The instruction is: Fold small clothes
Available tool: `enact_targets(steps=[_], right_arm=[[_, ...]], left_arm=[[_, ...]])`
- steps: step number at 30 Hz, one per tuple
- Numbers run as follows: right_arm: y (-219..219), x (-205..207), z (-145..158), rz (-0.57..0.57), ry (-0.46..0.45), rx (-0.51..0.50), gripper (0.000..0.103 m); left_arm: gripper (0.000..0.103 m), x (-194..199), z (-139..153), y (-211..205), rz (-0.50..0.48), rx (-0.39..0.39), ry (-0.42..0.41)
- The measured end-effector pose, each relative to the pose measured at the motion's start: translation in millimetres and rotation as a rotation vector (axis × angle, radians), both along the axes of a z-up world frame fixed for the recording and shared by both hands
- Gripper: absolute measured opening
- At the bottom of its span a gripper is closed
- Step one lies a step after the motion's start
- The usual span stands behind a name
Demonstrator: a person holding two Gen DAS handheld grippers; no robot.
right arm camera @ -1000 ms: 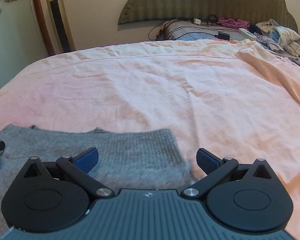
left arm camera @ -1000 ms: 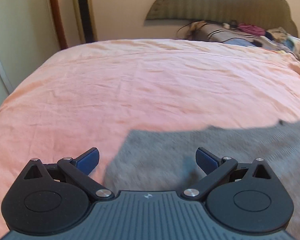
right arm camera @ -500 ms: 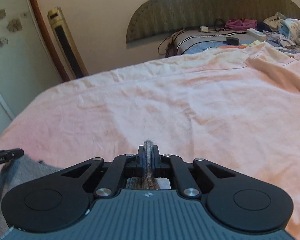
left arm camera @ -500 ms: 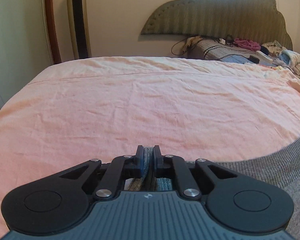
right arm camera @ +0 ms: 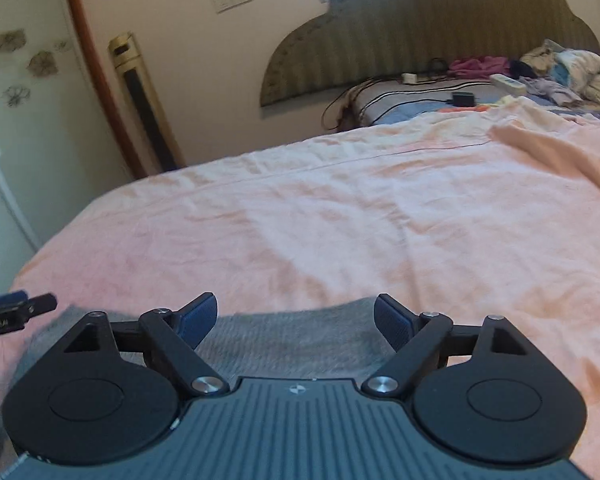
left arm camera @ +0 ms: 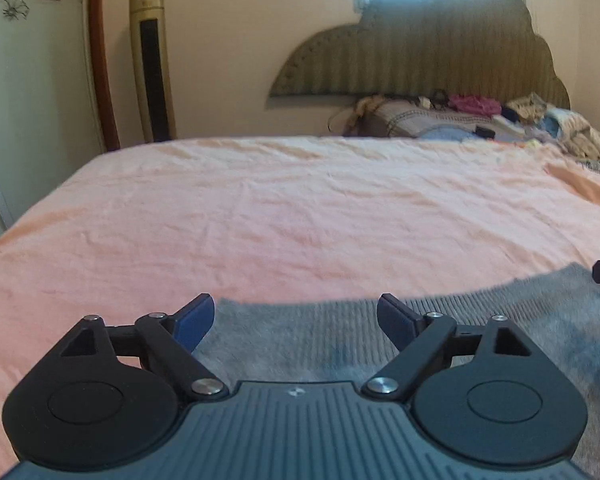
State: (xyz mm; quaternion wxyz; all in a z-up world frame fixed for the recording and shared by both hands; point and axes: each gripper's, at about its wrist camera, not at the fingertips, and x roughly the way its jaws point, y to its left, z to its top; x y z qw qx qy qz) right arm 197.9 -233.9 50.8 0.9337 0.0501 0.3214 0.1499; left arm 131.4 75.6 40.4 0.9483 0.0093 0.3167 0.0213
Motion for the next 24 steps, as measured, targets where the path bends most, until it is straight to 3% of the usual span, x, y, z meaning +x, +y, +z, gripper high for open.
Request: enact_targets(steps=[3,4,6,8,10,12,14,17,18,19,20,22,24], right_arm=[[10,-2,-33,-0.004,0.073,-0.121,0.085],[2,-9,-42,0.01,0.013,-0.093,0.089],[-8,-6,-39,-0.003,0.036,-0.039,0.089],[0,-5,-34,0.015,0.049,-0.113,0.089],[6,-17,-20,-0.032,0.078,-0.12,0.088],[9,-42,-2,-0.014,0.05,-0.061,0.088],[17,-70,5,0.046,0.013,-0.022,0.1],[33,-89,-17,0.099,0.09,-0.129,0.1],[35,-93,-30,0.091,0.085,-0.196,0.103],[30,-103,-37,0.116,0.01,-0.209,0.103],[21,-107,-38,0.12,-0.003,-0.181,0.103],[17,-111,-26,0.078,0.033,-0.197,0.103],[11,-123,-14,0.041,0.04,-0.189,0.102]], left_arm=[[0.09,5,-34,-3,0.026,0.048,0.106],[0.09,-1,-40,5,0.02,0.02,0.053],[0.091,2,-39,13,0.041,0.004,0.069],[0.091,3,-34,9,0.049,0.06,0.08],[0.089,-15,-20,4,0.062,0.079,0.085],[0.09,-44,-5,3,0.016,-0.014,0.061],[0.09,-70,-3,-1,-0.045,-0.105,0.068],[0.092,-88,-29,-12,-0.087,-0.068,0.128],[0.093,-96,-35,-9,-0.097,-0.062,0.061],[0.093,-101,-38,-5,-0.094,-0.065,0.041],[0.093,-104,-34,-1,-0.072,-0.074,0.044],[0.092,-115,-20,10,-0.015,-0.114,0.056],[0.092,-139,-9,26,0.022,-0.213,0.029]])
